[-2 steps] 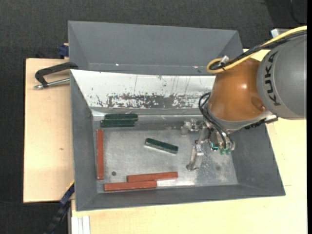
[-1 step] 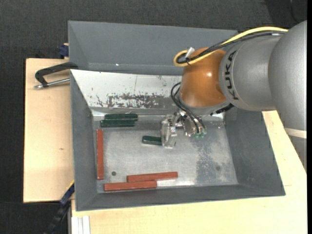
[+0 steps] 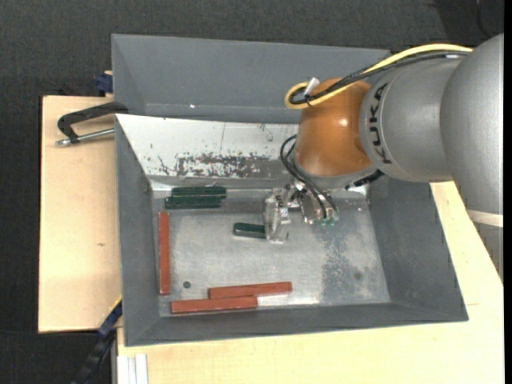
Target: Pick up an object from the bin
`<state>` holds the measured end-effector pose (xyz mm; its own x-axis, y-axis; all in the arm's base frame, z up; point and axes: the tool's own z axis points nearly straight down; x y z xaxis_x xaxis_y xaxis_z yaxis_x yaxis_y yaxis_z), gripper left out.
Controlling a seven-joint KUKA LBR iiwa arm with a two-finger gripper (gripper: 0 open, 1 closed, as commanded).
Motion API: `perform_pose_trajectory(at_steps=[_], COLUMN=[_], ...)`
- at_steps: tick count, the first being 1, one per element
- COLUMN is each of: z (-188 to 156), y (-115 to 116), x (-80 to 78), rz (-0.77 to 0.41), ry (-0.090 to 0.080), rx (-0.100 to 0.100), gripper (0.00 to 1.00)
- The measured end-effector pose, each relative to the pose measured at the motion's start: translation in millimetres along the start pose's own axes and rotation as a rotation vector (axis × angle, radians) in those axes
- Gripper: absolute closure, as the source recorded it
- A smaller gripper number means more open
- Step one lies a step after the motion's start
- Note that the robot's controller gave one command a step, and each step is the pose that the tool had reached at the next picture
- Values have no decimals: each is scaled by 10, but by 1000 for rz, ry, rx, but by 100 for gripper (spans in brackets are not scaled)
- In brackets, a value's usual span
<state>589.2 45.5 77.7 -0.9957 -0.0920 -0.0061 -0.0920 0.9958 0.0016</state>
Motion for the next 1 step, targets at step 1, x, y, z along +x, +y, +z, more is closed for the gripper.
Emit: perform_pose_trajectory(at_steps=[1], z=[-643], y=[188], x=[-58], rz=[-91], ry=[-3], rx=[0], gripper=[0])
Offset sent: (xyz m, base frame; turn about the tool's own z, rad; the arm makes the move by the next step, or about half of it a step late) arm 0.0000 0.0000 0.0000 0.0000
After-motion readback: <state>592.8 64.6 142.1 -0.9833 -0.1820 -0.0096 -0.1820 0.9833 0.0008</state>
